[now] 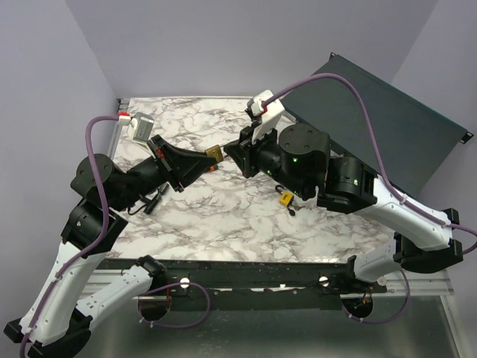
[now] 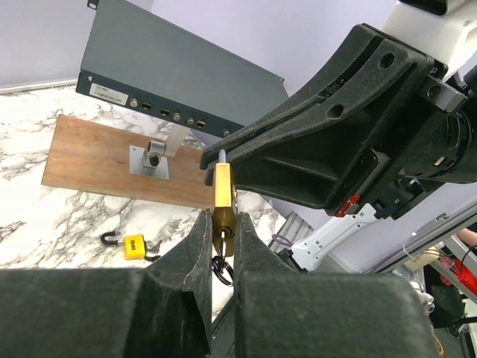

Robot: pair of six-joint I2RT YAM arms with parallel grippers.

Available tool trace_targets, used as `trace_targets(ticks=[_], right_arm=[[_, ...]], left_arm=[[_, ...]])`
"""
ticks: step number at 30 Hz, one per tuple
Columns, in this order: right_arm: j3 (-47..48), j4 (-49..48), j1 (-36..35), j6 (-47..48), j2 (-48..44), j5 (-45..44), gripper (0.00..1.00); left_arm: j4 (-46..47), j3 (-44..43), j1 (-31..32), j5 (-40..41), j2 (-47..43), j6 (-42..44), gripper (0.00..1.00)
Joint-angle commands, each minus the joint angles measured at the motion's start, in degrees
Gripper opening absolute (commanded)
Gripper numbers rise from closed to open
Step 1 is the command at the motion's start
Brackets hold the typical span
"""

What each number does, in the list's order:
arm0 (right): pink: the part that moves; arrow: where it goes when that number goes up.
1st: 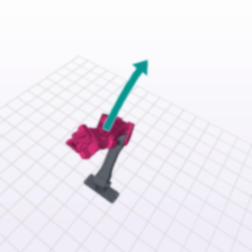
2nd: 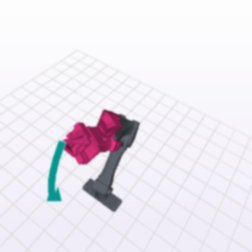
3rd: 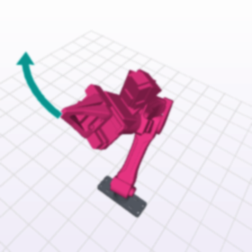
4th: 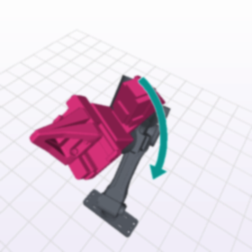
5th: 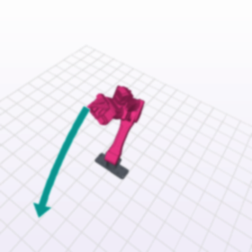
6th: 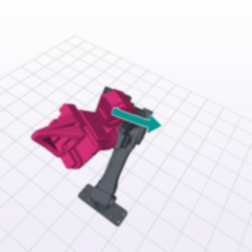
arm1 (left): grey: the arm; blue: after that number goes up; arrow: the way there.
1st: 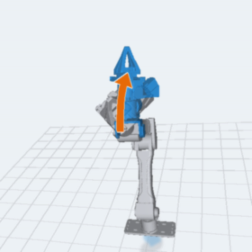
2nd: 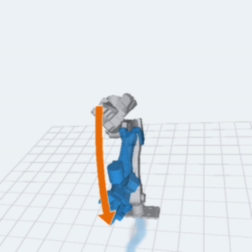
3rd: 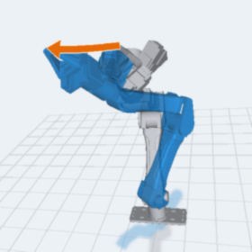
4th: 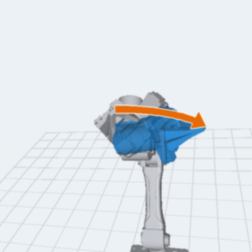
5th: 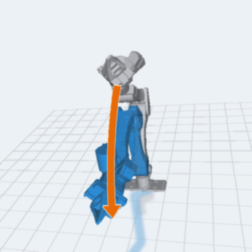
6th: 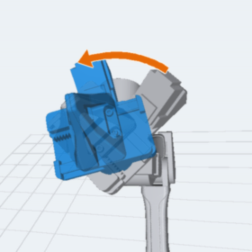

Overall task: Lock with the key
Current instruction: Lock the lock.

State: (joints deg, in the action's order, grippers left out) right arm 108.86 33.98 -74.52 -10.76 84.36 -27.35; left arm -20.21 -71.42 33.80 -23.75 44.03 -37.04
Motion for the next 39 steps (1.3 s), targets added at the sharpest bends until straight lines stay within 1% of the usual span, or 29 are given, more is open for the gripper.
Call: trace_targets(ticks=[1,9,16,19,21,25,29,35,39], right_arm=[[-2.0,-14.0,-9.5,-4.9,6.9,25.2,0.01],[-1.8,-13.5,-11.7,-3.5,8.3,24.3,0.01],[-4.3,-16.2,-11.9,-2.8,7.1,26.3,0.01],[-3.7,-14.9,-11.9,-2.8,7.5,25.0,0.01],[-3.8,-14.2,-11.9,-2.8,7.3,23.6,0.01],[-4.6,-12.5,-11.8,-3.3,5.5,17.3,0.01],[-6.8,-12.0,-11.8,-3.6,2.6,12.4,0.01],[-8.6,-12.3,-11.8,-3.4,-0.3,6.1,0.01],[-7.0,-11.8,-11.8,-1.9,-0.4,3.1,0.01]], left_arm=[[3.9,2.1,3.8,-8.2,7.6,-1.5,0.00],[3.2,2.0,4.0,-7.1,9.0,-1.5,0.00],[2.9,2.7,4.5,-6.8,9.9,-1.5,0.00],[3.0,3.0,4.5,-6.6,9.7,-1.4,0.00],[2.8,3.0,4.5,-5.7,9.3,-1.1,0.00],[2.6,3.1,4.5,-2.3,7.0,0.3,0.00],[2.6,2.6,4.4,-0.6,4.9,1.4,0.00],[3.5,2.6,4.4,-2.1,3.2,1.6,0.00],[2.8,2.5,4.4,-2.9,3.7,0.9,0.00]])
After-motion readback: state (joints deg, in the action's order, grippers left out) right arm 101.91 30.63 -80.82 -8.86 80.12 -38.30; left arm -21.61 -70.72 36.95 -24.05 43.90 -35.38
